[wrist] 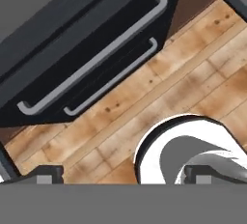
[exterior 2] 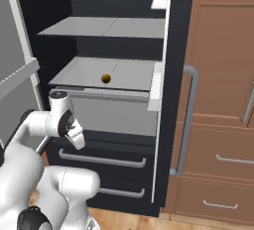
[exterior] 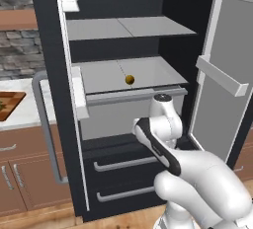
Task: Retrieve a lemon from the fridge and place it on the cutting board with the fish.
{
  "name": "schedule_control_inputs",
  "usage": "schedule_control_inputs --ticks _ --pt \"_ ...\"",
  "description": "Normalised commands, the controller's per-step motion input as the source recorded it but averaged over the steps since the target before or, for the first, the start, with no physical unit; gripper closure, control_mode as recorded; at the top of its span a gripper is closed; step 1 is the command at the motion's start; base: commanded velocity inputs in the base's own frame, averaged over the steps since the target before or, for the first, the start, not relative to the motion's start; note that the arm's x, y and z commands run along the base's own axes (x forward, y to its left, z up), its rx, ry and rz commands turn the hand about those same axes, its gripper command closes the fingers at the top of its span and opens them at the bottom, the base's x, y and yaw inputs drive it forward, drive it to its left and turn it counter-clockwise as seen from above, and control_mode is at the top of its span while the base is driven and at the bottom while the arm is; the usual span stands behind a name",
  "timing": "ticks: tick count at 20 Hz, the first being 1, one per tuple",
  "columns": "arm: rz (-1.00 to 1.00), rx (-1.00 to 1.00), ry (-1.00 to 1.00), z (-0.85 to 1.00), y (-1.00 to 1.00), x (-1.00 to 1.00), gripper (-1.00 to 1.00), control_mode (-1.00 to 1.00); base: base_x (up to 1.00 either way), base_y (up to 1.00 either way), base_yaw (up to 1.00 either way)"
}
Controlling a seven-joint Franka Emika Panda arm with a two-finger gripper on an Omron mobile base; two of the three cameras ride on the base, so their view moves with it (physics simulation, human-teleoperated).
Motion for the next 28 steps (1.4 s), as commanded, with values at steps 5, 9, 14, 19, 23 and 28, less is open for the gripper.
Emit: schedule_control_inputs --ticks 5,9,14,19,23,28 --pt "0.56 -0.3 -0.05 0.38 -0.77 0.17 -1.0 -1.0 0.0 0.0 0.0" --pt "0.68 -0.39 -0.01 0.17 -0.39 0.02 -1.0 -1.0 0.0 0.0 0.0" --pt "0.4 -0.08 0.01 0.11 0.05 -0.19 -1.0 -1.0 0.0 0.0 0.0" --pt "0.01 0.29 0.0 0.01 0.02 -0.47 -1.0 -1.0 0.0 0.0 0.0" --pt "-0.1 0.24 -0.06 0.24 0.0 -0.13 -1.0 -1.0 0.0 0.0 0.0" --pt "-0.27 -0.11 -0.03 0.01 -0.04 0.0 -1.0 -1.0 0.0 0.0 0.0"
